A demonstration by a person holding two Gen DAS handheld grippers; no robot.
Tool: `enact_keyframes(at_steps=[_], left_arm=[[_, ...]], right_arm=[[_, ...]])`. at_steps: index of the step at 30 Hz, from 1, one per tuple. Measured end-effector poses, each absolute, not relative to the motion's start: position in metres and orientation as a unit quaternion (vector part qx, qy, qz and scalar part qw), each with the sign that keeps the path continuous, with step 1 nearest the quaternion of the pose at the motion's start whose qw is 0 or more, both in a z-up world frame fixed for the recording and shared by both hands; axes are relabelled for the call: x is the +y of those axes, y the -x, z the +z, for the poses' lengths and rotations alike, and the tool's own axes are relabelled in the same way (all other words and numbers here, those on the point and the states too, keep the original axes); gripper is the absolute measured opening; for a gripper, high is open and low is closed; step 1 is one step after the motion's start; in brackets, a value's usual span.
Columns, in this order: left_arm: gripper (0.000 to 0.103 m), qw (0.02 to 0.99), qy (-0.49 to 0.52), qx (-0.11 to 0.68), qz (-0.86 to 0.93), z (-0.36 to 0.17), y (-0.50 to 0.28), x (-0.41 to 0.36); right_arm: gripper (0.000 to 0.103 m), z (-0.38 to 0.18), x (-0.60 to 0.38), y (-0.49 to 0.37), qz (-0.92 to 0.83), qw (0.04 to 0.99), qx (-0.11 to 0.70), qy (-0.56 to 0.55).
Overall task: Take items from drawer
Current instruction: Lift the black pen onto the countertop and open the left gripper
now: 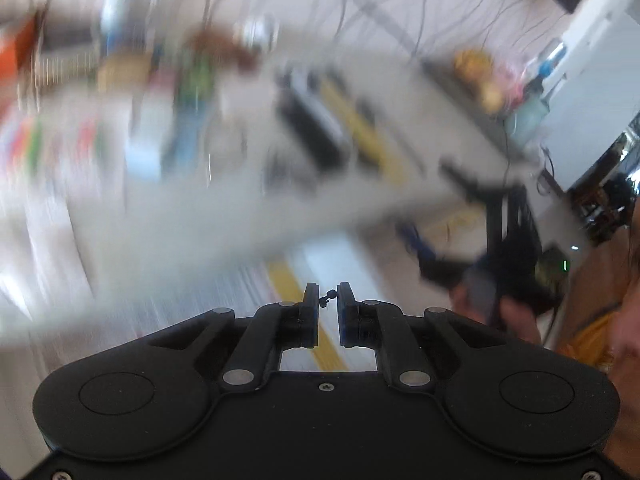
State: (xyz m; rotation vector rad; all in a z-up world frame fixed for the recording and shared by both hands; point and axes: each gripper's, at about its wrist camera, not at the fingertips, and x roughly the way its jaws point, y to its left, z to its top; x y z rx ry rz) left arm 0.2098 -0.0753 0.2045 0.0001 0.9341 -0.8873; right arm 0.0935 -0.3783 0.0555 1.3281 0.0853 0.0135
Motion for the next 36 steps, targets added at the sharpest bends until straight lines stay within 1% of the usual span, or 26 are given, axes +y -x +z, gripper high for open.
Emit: enact_keyframes(at_steps=[2,4,9,11,14,17,20,21,25,27,29,32,36], left_arm=[[0.009,0.817,-0.013,0.409,-0.406,0.215,-0.22,-0.082],[0.009,0.824,-0.018,0.4,-0.402,0.214,-0.23,-0.09],[0.01,0.829,-0.047,0.401,-0.388,0.194,-0.247,-0.123],[0.011,0.836,-0.058,0.391,-0.38,0.188,-0.246,-0.123],[0.016,0.839,-0.061,0.383,-0.381,0.19,-0.247,-0.123],[0.025,0.842,-0.063,0.38,-0.377,0.193,-0.249,-0.121],[0.028,0.834,-0.049,0.386,-0.392,0.198,-0.242,-0.109],[0.03,0.825,-0.064,0.395,-0.399,0.195,-0.235,-0.109],[0.032,0.787,-0.13,0.434,-0.419,0.178,-0.21,-0.111],[0.032,0.754,-0.178,0.489,-0.399,0.144,-0.203,-0.124],[0.031,0.72,-0.202,0.549,-0.374,0.108,-0.198,-0.127],[0.028,0.705,-0.228,0.584,-0.33,0.078,-0.191,-0.125],[0.027,0.706,-0.206,0.609,-0.296,0.069,-0.193,-0.119]], right_arm=[[0.103,0.055,-0.379,-0.093,0.006,0.786,0.038,-0.617],[0.103,0.055,-0.379,-0.093,0.007,0.785,0.037,-0.618],[0.103,0.054,-0.379,-0.093,0.009,0.784,0.037,-0.619],[0.103,0.053,-0.38,-0.093,0.009,0.783,0.036,-0.621],[0.103,0.053,-0.38,-0.094,0.011,0.782,0.037,-0.623],[0.103,0.052,-0.38,-0.095,0.013,0.781,0.037,-0.623],[0.103,0.052,-0.38,-0.096,0.013,0.78,0.038,-0.624],[0.103,0.052,-0.38,-0.096,0.012,0.78,0.038,-0.624],[0.103,0.052,-0.379,-0.097,0.012,0.781,0.041,-0.623],[0.103,0.053,-0.379,-0.097,0.013,0.782,0.041,-0.621],[0.103,0.053,-0.378,-0.097,0.013,0.783,0.041,-0.621],[0.103,0.052,-0.379,-0.096,0.011,0.782,0.039,-0.622],[0.103,0.052,-0.379,-0.096,0.01,0.782,0.039,-0.623]])
